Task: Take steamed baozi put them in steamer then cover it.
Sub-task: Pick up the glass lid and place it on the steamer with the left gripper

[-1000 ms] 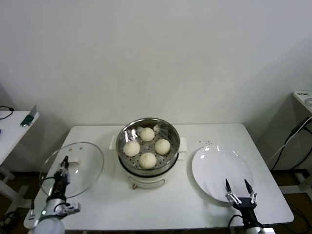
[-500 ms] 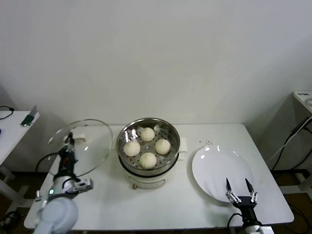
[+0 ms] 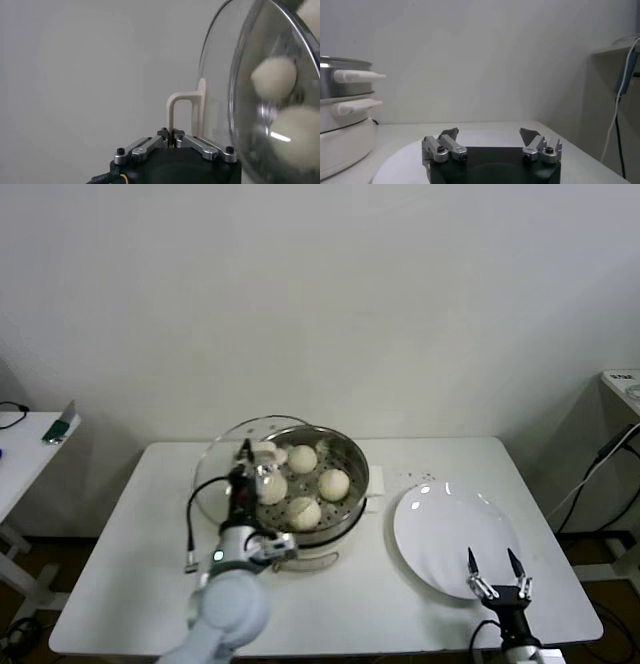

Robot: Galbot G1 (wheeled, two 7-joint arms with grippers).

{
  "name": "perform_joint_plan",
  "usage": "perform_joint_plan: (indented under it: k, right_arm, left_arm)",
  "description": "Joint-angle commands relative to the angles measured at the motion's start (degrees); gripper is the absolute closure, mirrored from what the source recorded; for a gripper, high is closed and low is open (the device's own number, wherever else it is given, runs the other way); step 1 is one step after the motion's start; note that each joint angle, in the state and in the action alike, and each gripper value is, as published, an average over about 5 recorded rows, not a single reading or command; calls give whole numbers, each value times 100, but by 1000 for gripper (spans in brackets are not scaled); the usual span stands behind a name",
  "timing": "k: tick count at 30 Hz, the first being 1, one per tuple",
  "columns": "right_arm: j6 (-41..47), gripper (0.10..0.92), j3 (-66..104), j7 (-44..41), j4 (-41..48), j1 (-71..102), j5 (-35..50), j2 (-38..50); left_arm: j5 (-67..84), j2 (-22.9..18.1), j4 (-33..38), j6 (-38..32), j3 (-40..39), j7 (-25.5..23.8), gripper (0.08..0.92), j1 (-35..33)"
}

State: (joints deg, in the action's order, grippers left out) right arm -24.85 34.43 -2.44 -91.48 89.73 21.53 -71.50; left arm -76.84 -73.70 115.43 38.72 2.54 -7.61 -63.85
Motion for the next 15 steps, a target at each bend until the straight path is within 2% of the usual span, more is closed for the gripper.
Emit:
perform_joint_plan:
  k: [1, 6, 15]
  right_arm:
    - [-189, 203, 40, 37, 58, 32, 179, 67]
    - [-248, 203, 84, 55, 57, 55, 257, 107]
    - [-326, 203, 92, 80, 98, 68, 272, 85]
  left_arm:
    - [-950, -1267, -858, 289, -1273, -337, 865, 759]
    - [-1015, -1357, -1201, 255, -1269, -241, 865, 797]
    - [-1005, -1093, -1372, 200, -933, -211, 865, 710]
